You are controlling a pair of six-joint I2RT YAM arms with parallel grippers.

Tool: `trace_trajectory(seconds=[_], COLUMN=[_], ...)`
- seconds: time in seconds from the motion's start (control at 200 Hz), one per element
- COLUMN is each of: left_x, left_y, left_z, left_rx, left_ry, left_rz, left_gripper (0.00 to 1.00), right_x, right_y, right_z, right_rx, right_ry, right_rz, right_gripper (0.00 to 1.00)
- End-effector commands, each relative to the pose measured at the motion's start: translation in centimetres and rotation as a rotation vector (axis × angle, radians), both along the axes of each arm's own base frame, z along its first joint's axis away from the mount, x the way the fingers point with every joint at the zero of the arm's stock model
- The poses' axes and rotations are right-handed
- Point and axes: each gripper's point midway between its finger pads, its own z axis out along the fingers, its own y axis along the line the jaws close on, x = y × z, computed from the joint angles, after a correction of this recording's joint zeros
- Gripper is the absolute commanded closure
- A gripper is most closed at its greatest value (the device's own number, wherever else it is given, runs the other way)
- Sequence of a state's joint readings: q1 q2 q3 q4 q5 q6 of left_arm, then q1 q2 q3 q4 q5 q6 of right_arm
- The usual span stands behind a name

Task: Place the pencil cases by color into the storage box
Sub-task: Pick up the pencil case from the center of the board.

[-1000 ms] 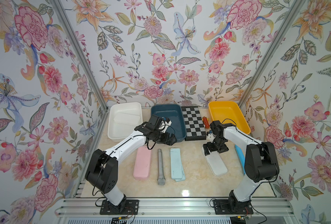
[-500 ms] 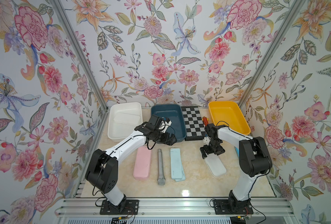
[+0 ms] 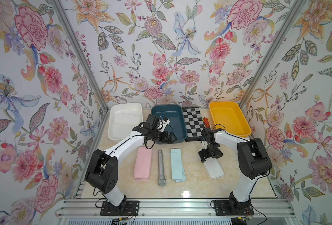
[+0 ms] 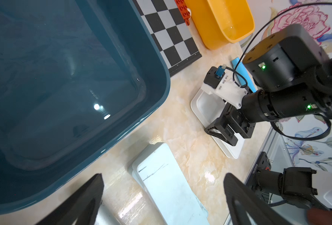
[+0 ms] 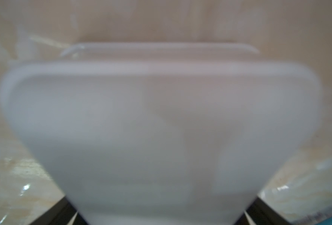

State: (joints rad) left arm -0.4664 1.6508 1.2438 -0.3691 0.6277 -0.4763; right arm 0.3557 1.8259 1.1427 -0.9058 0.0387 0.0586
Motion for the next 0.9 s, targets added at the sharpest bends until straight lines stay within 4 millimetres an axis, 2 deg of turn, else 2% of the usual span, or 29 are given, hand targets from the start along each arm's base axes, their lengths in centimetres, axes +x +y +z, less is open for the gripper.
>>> trace_trajectory(seconds=[0.0,0.19,0.335,0.48,0.69,0.895], left_x=[1.0,1.6,2.2,3.2,4.7,5.0], left_y=[-0.1,-0.2,-0.7,-2.2,-4.8,-7.3], left_z=[0.4,1.3,1.4,1.8,2.1,2.6], left_rx=[-0.134,-0.164,-0.196,-0.246,-0.346,-0.422], left_ry=[0.054,0.045,0.063,0.109,0.19,0.237], left_rz=[0.021,0.039,0.062,0.075,0.074,0.023], left_gripper=[0.02,0.02,0.02,0.02,0.02,0.02], right_x=[-0.8,-1.1,-0.9,0.3,2.1,3.7], right_y=[0.0,0.6,1.3,2.0,3.1,3.8], right_z=[-1.4,-1.5,-0.5,2.6,8.1,12.7], right_rx=[-0.022,0.007,0.023,0.064,0.133,0.18], right_ry=[-0.012,-0.058,-0.103,-0.189,-0.32,-0.417], right_rz=[-0.04,-0.075,-0.062,-0.048,-0.03,-0.023], right_gripper=[0.07,0.12,0.12,0.12,0.12,0.12])
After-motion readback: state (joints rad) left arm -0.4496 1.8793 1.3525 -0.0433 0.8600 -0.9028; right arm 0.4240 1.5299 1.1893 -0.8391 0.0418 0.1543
